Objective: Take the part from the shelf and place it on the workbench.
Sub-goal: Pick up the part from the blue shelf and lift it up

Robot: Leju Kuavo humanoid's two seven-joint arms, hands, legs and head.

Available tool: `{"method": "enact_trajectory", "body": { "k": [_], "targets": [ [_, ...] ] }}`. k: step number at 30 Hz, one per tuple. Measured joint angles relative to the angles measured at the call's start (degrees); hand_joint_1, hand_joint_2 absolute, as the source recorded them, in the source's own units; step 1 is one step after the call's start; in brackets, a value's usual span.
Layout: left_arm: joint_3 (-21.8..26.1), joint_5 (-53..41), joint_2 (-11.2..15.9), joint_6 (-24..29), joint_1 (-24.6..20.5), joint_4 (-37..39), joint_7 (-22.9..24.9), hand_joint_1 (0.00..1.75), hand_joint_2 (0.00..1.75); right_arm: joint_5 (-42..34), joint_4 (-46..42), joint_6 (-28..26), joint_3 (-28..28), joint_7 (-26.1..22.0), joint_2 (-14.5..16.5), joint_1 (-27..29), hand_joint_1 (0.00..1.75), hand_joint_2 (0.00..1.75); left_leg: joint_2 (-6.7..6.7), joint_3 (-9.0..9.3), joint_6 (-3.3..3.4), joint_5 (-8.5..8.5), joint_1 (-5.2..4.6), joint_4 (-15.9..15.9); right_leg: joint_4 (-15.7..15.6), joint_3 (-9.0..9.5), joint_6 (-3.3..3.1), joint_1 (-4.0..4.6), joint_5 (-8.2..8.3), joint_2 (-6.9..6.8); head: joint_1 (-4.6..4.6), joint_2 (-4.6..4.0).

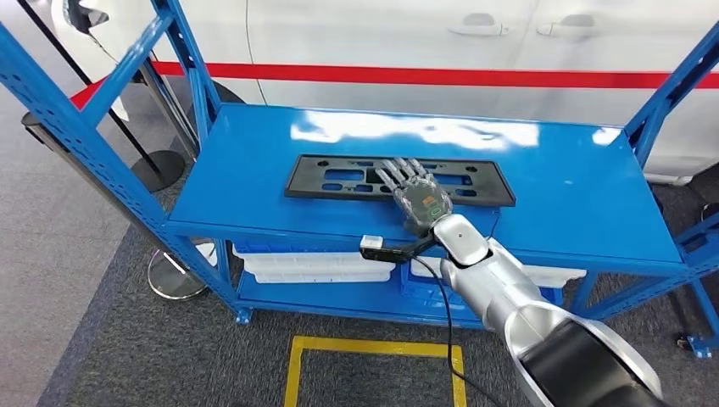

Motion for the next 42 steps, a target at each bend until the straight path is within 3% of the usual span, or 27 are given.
{"method": "enact_trajectory", "body": {
  "k": [2, 3, 4, 5, 7, 8, 9, 11, 14, 18, 24, 29, 32, 36, 42],
  "targets": [
    [0.0, 0.0, 0.0, 0.0, -0.1, 0.0, 0.0, 0.00, 0.00, 0.0, 0.2, 0.1, 0.0, 0.0, -0.1, 0.9, 0.00, 1.75, 0.28, -5.08, -0.44, -2.28, 0.26, 8.5, -1.1, 2.04, 0.07, -0.22, -1.05, -0.09, -0.09, -0.01],
    [0.0, 0.0, 0.0, -0.1, -0.1, 0.0, 0.0, 0.00, 0.00, 0.0, 0.3, 0.1, 0.0, 0.0, -0.1, 1.3, 0.00, 1.75, 0.30, -7.81, -0.71, -2.38, 0.41, 11.9, -1.3, 2.89, 0.20, -0.33, -1.59, -0.16, -0.09, -0.01],
    [0.0, 0.0, 0.0, -0.1, 0.0, 0.0, 0.0, 0.00, 0.00, 0.0, 0.3, 0.1, 0.0, 0.0, -0.1, 1.6, 0.00, 1.75, 0.32, -9.95, -1.01, -1.12, 0.57, 13.5, -1.4, 3.73, 0.34, -0.47, -2.19, -0.17, -0.08, -0.01],
    [0.0, 0.0, 0.0, -0.1, 0.1, 0.0, 0.0, 0.00, 0.00, 0.0, 0.4, 0.1, 0.0, 0.0, -0.1, 1.7, 0.00, 1.75, 0.36, -11.17, -1.33, 1.59, 0.77, 12.6, -1.4, 4.57, 0.55, -0.64, -2.83, -0.11, -0.08, 0.00],
    [0.0, 0.0, 0.0, -0.1, 0.5, 0.0, 0.1, 0.00, 0.00, 0.0, 0.4, 0.2, 0.0, 0.0, 0.0, 1.7, 0.00, 1.75, 0.55, -11.39, -1.97, 8.80, 1.25, 6.2, -1.4, 6.15, 1.15, -0.94, -4.12, 0.03, -0.08, -0.01],
    [0.0, 0.0, 0.0, -0.1, 0.6, 0.1, 0.1, 0.00, 0.00, 0.0, 0.4, 0.2, 0.0, 0.0, 0.0, 1.7, 0.00, 1.75, 0.64, -11.11, -2.12, 11.34, 1.26, 3.4, -1.2, 6.63, 1.55, -0.95, -4.64, 0.12, -0.09, -0.01],
    [0.0, 0.0, -0.1, -0.1, 0.7, 0.2, 0.1, 0.00, 0.00, 0.0, 0.5, 0.2, 0.0, 0.0, 0.0, 1.7, 0.00, 1.75, 0.70, -10.78, -2.04, 12.47, 1.27, 1.5, -1.1, 6.79, 1.90, -0.89, -4.96, 0.18, -0.08, -0.01],
    [0.0, 0.0, -0.1, -0.3, 0.5, 0.4, 0.0, 0.00, 0.00, 0.0, 0.4, 0.1, 0.1, 0.0, 0.0, 1.4, 0.00, 1.75, 0.55, -10.14, -1.57, 11.53, 1.15, 0.0, -0.8, 6.48, 2.37, -0.63, -5.39, 0.26, -0.05, -0.01],
    [0.0, 0.1, -0.1, -0.8, 0.2, 0.4, -0.2, 0.00, 0.00, 0.0, 0.3, 0.2, 0.1, -0.1, 0.0, 0.7, 0.00, 1.75, -0.14, -9.61, -1.36, 10.01, 1.44, -1.4, -0.8, 6.09, 1.95, -0.51, -5.80, 0.15, 0.01, 0.00],
    [0.0, 0.1, -0.2, -1.0, 0.2, 0.4, -0.9, 0.00, 0.00, -2.4, 0.3, 2.1, 0.0, -2.2, 0.0, 0.7, 0.00, 1.75, -0.71, -9.77, -0.96, 9.82, 1.41, -1.4, -1.0, 6.24, 1.32, -0.52, -5.36, 0.13, 0.03, -0.01],
    [0.0, 0.1, -0.2, -0.7, 0.2, 0.4, -1.6, 0.00, 0.00, -6.8, -0.2, 7.0, -0.5, -4.5, 0.3, 0.7, 0.00, 1.75, -0.80, -9.39, 0.22, 9.38, 1.08, -1.4, -1.1, 6.63, 1.55, -0.65, -5.12, 0.11, 0.03, -0.01],
    [0.0, 0.0, -0.1, 0.1, 0.2, 0.4, -1.8, 0.00, 0.00, -6.8, -0.2, 8.1, -0.5, -3.1, 0.5, 0.7, 0.00, 1.75, -0.70, -9.02, 0.76, 9.30, 0.66, -1.4, -1.6, 7.23, 2.97, -1.01, -5.58, -0.07, 0.03, -0.01],
    [0.0, 0.0, -0.1, 0.4, 0.2, 0.4, -1.9, 0.00, 0.00, -7.3, -0.2, 8.5, -0.5, -3.1, 0.5, 0.7, 0.00, 1.75, -0.66, -8.79, 0.77, 9.31, 0.66, -1.4, -1.5, 7.35, 3.18, -0.99, -5.56, -0.08, 0.03, 0.00],
    [0.0, 0.0, -0.1, 0.7, 0.2, 0.4, -2.0, 0.00, 0.00, -7.8, -0.2, 8.7, -0.5, -3.0, 0.5, 0.7, 1.72, 1.75, -0.61, -8.63, 0.77, 9.35, 0.68, -1.4, -1.3, 7.34, 3.24, -0.95, -5.59, -0.08, 0.03, -0.01],
    [0.1, 0.0, -0.1, 1.4, 0.2, 0.4, -2.0, 0.00, 0.00, -11.2, -0.6, 8.6, -0.8, -5.3, 0.5, 1.1, 1.75, 1.75, -0.59, -8.55, 0.76, 9.36, 0.70, -1.4, -1.0, 7.26, 3.27, -0.94, -5.66, -0.07, 0.03, -0.01]
  ]
}}
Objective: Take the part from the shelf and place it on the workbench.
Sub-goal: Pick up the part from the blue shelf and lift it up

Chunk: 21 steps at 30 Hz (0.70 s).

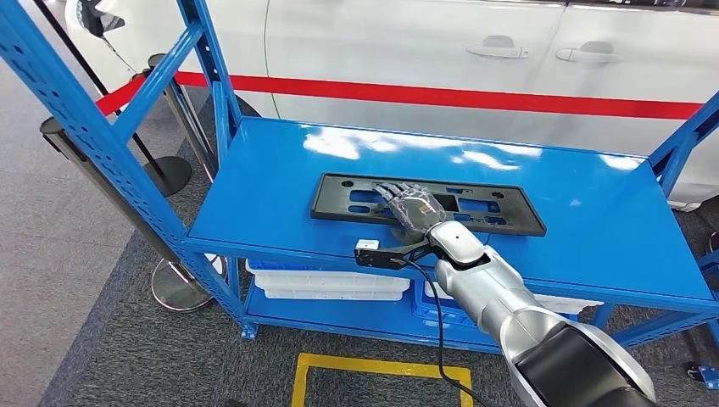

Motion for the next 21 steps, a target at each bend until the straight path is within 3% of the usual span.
{"method": "enact_trajectory", "body": {
  "k": [6, 21],
  "targets": [
    [0.3, 0.2, 0.0, 0.0, 0.0, 0.0, -0.2, 0.00, 0.00, -3.4, -1.4, 0.1, -0.7, -3.0, -0.2, 0.0, 1.75, 1.75, 0.01, 0.01, 0.00, 0.00, 0.02, 0.0, 0.1, -0.02, -0.02, 0.00, -0.03, 0.00, 0.00, 0.01],
    [1.1, 0.4, 0.0, -0.1, 0.0, 0.0, -0.4, 0.00, 0.00, -4.3, -3.8, -3.1, -0.7, -3.9, -0.9, -0.2, 1.75, 1.75, 0.03, 0.05, 0.00, 0.00, 0.01, 0.0, 0.1, 0.00, -0.02, 0.00, -0.04, 0.01, 0.00, -0.01]
  ]
}}
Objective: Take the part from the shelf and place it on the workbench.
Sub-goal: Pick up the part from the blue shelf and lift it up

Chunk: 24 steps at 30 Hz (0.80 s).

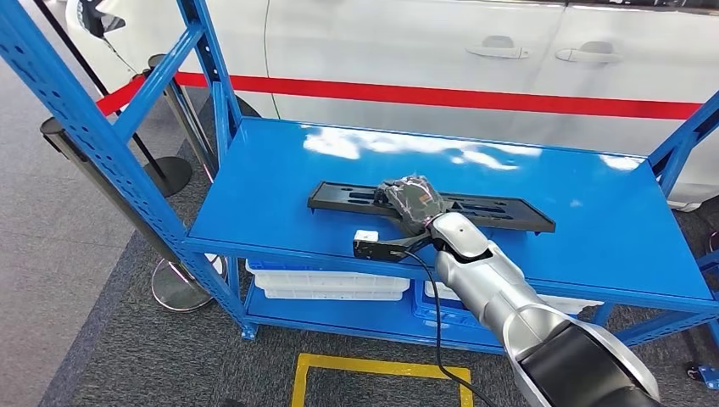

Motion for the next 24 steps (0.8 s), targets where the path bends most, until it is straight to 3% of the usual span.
{"method": "enact_trajectory", "body": {
  "k": [13, 20, 24],
  "targets": [
    [0.1, 0.1, 0.0, -0.1, 0.0, 0.0, -0.1, 0.00, 0.00, -3.9, -1.4, -0.3, 0.2, -1.0, -0.3, 0.0, 1.75, 1.75, 0.00, -0.01, 0.00, 0.00, 0.00, 0.0, 0.0, -0.01, 0.00, 0.00, 0.00, 0.01, 0.00, 0.00],
    [0.1, -0.1, 0.0, -0.2, 0.0, 0.0, -0.3, 0.00, 0.00, -18.6, -7.7, 1.0, -3.5, -7.6, -1.3, -1.8, 1.75, 1.75, 0.06, 0.01, 0.00, 0.00, 0.00, 0.0, 0.1, -0.03, 0.00, 0.00, 0.00, 0.09, 0.00, 0.01],
    [0.3, -0.3, 0.0, -0.2, 0.0, 0.0, -0.3, 0.00, 0.00, -21.2, -11.5, 2.3, -5.5, -7.9, -2.1, -3.0, 1.75, 1.75, 0.06, 0.03, 0.00, 0.01, 0.00, 0.0, 0.1, -0.02, 0.00, 0.00, 0.00, 0.06, 0.00, 0.00]
  ]
}}
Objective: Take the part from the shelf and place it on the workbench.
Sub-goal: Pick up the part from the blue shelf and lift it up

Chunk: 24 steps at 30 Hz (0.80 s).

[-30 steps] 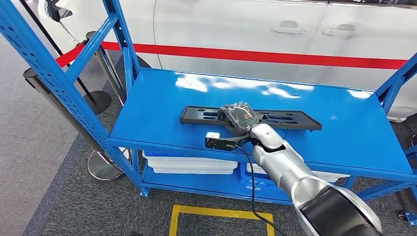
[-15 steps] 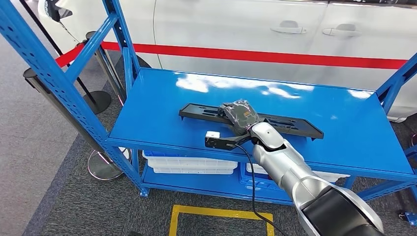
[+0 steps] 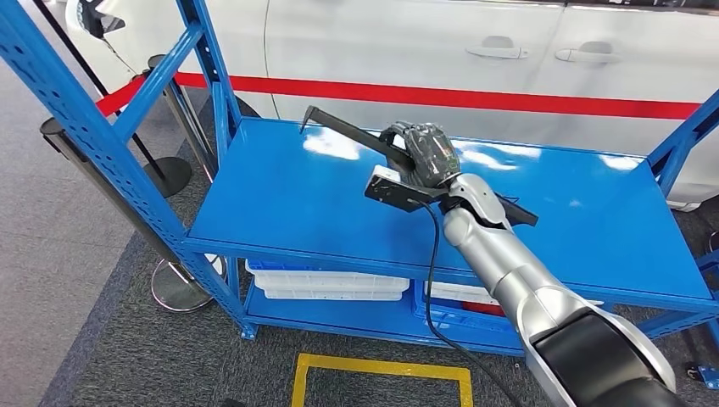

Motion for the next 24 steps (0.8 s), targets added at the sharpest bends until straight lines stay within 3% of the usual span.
{"method": "enact_trajectory", "body": {
  "k": [9, 24],
  "targets": [
    [0.1, -0.2, 0.0, 0.2, -0.1, 0.0, 0.3, 0.00, 0.00, -10.2, -4.9, 3.5, -4.2, -1.1, -1.5, -5.0, 1.75, 1.75, 0.00, -0.08, -0.01, 0.01, -0.02, 0.0, 0.0, -0.08, 0.00, -0.01, 0.00, 0.01, 0.00, 0.01],
    [0.3, -1.0, 0.0, 1.5, -0.9, 0.0, -3.0, 0.00, 0.00, -12.1, -6.7, 1.8, -4.9, -2.8, -1.3, -5.5, 1.75, 1.75, -0.02, -0.08, -0.01, 0.01, -0.01, 0.0, 0.1, -0.08, 0.01, 0.00, -0.01, -0.02, 0.00, 0.01]
  ]
}}
